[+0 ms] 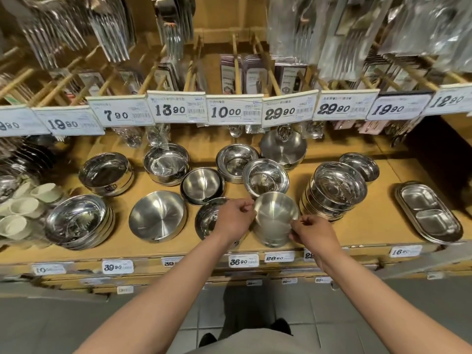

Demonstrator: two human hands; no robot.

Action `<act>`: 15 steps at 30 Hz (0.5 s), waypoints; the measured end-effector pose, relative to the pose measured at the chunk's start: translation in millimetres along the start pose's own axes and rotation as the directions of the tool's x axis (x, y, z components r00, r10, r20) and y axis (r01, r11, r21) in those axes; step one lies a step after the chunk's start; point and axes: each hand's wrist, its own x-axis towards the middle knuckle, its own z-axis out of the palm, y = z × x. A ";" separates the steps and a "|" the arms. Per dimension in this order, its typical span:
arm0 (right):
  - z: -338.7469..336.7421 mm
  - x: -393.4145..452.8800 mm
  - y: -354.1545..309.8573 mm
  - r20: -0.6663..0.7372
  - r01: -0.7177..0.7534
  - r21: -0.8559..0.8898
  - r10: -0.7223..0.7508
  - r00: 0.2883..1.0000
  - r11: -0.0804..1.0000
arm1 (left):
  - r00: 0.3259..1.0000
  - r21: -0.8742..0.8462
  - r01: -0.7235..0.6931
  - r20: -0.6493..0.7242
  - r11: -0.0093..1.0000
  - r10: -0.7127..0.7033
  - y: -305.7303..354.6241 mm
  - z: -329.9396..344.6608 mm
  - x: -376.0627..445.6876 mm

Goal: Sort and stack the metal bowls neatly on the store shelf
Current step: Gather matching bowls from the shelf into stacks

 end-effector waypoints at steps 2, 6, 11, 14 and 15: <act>0.1 -1.9 -0.3 0.004 0.010 0.003 -0.010 1.000 1.000 | 1.000 -0.018 -0.005 0.009 1.000 0.005 -1.2 -3.2 -4.7; -3.2 -11.7 1.3 -0.038 -0.022 0.068 0.025 0.999 0.997 | 0.999 -0.119 0.038 -0.016 0.992 -0.040 -12.3 -25.3 -17.8; 2.9 -43.1 25.7 -0.037 -0.139 0.130 0.145 0.989 0.982 | 0.935 -0.234 0.145 -0.286 0.961 -0.211 -59.8 -96.0 -38.1; 30.1 -57.4 42.5 0.094 -0.222 0.052 0.216 0.972 0.974 | 0.791 -0.262 0.258 -0.495 0.930 -0.359 -95.5 -137.2 -45.9; 42.3 -60.7 44.7 0.158 -0.253 0.046 0.243 0.957 0.966 | 0.752 -0.268 0.297 -0.525 0.917 -0.397 -105.3 -148.6 -47.8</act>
